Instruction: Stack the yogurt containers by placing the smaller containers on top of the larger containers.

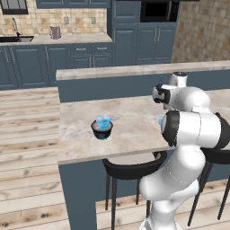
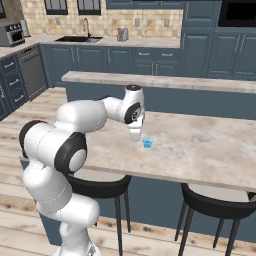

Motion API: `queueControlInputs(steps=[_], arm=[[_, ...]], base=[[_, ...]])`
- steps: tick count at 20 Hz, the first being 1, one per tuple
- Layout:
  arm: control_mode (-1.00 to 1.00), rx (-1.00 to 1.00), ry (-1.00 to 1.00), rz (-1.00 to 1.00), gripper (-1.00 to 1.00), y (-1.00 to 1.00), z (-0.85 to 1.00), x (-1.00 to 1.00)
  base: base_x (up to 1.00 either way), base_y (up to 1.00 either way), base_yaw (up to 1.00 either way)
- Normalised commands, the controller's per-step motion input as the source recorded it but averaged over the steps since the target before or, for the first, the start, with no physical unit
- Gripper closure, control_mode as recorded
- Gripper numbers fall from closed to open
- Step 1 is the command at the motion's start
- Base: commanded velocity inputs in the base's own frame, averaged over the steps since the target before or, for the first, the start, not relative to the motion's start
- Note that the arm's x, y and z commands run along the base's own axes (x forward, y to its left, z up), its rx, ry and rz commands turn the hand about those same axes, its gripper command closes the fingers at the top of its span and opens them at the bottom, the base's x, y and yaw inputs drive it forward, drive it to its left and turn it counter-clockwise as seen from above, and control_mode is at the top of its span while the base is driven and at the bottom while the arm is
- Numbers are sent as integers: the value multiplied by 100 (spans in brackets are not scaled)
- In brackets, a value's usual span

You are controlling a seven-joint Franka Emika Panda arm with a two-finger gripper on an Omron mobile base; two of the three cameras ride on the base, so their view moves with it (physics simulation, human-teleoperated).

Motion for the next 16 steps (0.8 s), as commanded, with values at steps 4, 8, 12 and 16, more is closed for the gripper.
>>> queueControlInputs(steps=[4, 8, 12, 16], arm=[[-100, -1, 0, 0, -100, -17, -14, 19], [-100, -2, 1, 0, -100, -18, -13, 20], [-100, 0, 4, 0, -100, -14, -13, 17], [-100, 0, 8, 0, -100, -6, -13, 18]], base=[[0, 0, 0], [0, 0, 0], [0, 0, 0], [0, 0, 0]])
